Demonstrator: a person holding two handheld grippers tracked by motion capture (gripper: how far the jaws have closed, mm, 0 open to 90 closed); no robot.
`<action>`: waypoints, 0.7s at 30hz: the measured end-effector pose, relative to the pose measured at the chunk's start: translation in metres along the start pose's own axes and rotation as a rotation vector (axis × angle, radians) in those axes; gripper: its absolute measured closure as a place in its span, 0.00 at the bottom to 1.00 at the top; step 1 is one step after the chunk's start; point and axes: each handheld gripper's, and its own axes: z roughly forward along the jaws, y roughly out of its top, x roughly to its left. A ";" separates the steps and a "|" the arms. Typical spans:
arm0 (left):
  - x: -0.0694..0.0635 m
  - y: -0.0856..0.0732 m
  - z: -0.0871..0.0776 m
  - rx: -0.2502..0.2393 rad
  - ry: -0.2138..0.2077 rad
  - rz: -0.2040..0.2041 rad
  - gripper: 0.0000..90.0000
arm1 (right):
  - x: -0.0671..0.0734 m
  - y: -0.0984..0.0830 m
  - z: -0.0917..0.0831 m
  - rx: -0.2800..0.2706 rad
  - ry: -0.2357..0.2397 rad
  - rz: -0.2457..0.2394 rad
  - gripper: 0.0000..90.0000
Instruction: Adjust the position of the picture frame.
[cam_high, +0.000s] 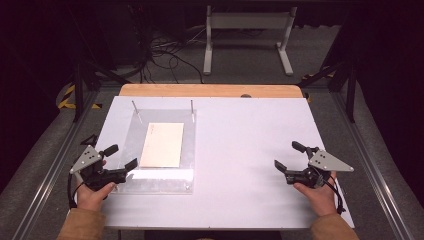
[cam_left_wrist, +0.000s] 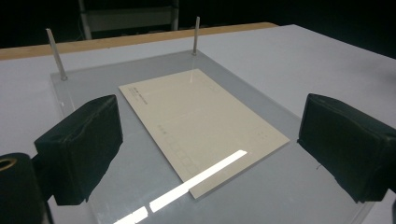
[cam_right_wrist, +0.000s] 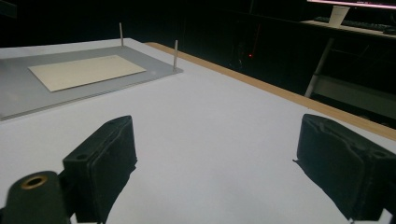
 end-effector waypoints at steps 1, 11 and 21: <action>0.000 0.000 0.000 0.000 0.000 0.000 0.08 | 0.000 0.000 0.000 -0.001 -0.002 0.000 0.13; -0.001 0.001 -0.001 -0.006 0.000 0.001 0.08 | 0.000 0.001 -0.001 0.002 -0.008 -0.007 0.14; 0.000 0.003 0.000 -0.006 -0.001 0.004 0.08 | 0.001 0.001 -0.002 0.011 -0.018 -0.017 0.15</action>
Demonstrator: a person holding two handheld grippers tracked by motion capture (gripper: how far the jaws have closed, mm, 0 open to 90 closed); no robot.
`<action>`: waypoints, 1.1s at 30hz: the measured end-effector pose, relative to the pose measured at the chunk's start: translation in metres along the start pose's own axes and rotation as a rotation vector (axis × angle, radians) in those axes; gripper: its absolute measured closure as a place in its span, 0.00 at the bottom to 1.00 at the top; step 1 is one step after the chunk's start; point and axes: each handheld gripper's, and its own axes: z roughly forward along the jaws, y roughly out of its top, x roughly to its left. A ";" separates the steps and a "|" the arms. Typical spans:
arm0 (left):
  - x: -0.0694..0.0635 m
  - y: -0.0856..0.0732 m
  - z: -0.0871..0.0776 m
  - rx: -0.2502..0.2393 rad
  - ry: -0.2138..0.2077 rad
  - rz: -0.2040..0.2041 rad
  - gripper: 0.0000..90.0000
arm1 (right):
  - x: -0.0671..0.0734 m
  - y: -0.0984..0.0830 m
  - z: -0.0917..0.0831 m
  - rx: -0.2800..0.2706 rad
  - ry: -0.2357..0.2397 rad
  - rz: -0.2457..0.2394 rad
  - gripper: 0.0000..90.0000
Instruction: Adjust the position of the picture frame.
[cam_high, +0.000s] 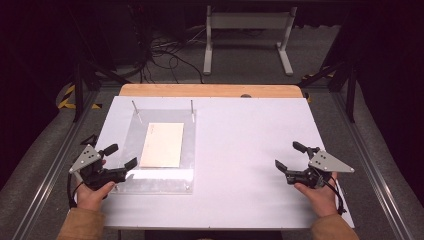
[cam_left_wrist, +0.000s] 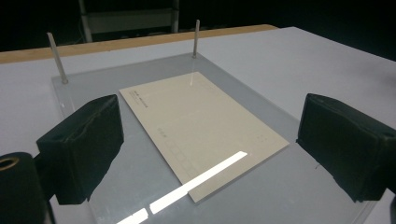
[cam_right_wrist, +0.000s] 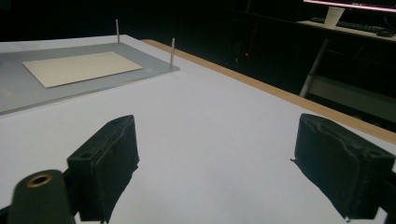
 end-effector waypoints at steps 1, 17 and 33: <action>0.000 0.000 0.000 -0.001 0.001 -0.003 0.08 | 0.000 0.000 0.000 0.002 0.000 -0.001 0.15; 0.002 0.004 -0.002 -0.011 0.016 -0.015 0.09 | 0.001 0.001 0.002 0.004 0.000 -0.005 0.15; 0.025 0.037 0.009 0.068 0.122 -0.080 0.19 | -0.004 0.000 -0.007 0.021 -0.031 0.031 0.17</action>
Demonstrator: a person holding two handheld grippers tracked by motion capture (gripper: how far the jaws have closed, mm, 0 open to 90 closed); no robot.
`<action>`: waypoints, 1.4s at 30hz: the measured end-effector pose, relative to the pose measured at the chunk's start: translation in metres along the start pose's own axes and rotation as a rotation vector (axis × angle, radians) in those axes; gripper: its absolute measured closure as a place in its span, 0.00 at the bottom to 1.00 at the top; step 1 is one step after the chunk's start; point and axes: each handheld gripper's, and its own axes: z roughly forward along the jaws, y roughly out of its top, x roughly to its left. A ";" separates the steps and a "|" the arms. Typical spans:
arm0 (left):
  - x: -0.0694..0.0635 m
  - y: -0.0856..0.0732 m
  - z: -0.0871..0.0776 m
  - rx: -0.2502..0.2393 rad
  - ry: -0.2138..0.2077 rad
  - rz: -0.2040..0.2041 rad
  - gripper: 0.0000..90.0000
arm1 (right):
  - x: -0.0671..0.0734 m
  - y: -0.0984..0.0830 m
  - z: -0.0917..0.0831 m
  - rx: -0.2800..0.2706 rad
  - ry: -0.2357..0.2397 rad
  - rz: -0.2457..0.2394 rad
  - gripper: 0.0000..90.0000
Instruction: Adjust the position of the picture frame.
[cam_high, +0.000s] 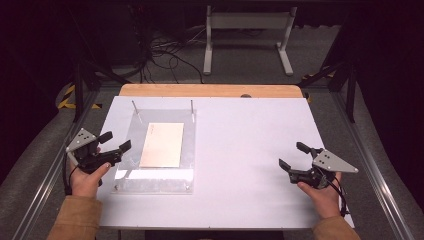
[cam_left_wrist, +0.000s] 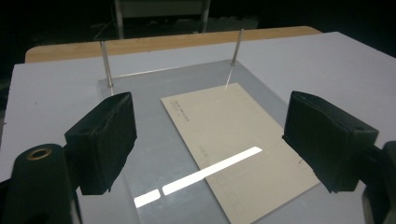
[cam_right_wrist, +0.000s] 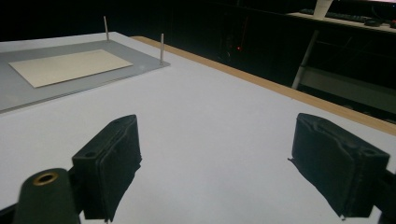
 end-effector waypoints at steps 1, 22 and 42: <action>0.001 0.001 0.001 -0.003 0.000 -0.006 0.20 | 0.000 0.000 0.000 0.003 0.001 0.001 0.18; 0.029 0.009 0.037 0.201 0.088 -0.089 0.97 | 0.008 -0.006 -0.004 0.082 0.108 0.021 0.37; 0.065 -0.012 0.075 0.478 0.142 -0.167 1.00 | 0.012 -0.007 -0.023 0.116 0.099 0.071 0.39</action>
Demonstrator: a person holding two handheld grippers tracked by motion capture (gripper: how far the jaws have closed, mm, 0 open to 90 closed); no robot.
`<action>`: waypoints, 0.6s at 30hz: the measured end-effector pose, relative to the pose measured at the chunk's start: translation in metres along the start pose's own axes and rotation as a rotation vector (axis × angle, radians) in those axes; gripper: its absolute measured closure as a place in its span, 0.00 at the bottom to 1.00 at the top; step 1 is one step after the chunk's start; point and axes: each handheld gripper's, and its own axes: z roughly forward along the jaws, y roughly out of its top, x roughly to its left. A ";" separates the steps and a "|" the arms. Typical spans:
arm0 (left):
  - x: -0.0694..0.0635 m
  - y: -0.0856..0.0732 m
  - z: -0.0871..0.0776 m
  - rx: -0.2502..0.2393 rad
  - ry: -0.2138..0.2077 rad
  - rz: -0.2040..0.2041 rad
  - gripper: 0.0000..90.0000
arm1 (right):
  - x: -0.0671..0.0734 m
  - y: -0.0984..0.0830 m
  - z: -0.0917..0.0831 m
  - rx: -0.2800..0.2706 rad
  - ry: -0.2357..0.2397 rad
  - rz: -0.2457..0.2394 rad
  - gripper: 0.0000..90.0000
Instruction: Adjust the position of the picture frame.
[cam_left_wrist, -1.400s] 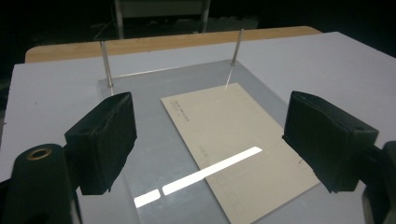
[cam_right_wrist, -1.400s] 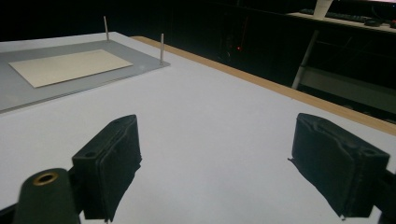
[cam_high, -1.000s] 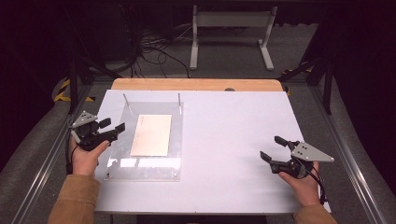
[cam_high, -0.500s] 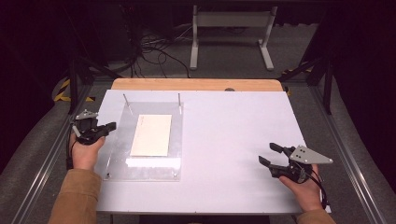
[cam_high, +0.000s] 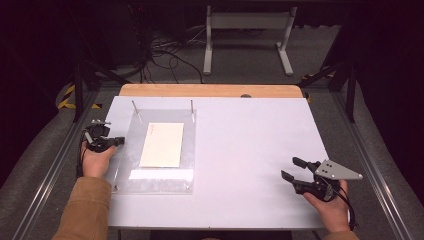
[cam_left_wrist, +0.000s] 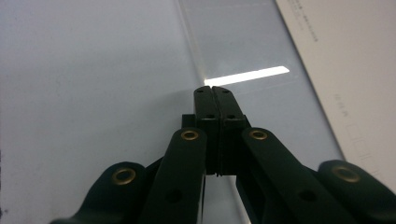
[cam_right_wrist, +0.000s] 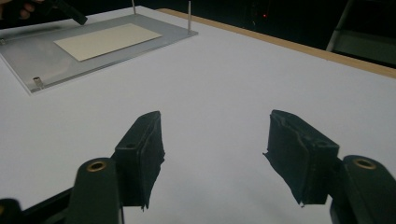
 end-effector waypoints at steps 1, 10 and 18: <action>0.001 -0.001 0.000 -0.002 -0.013 -0.011 1.00 | 0.000 0.000 -0.001 -0.002 0.004 0.005 0.39; 0.000 -0.001 0.002 -0.002 -0.034 0.010 1.00 | 0.001 0.001 0.002 -0.001 0.027 0.006 0.39; -0.031 0.006 0.013 0.020 -0.084 0.095 1.00 | 0.000 0.002 0.002 -0.009 0.034 0.009 0.39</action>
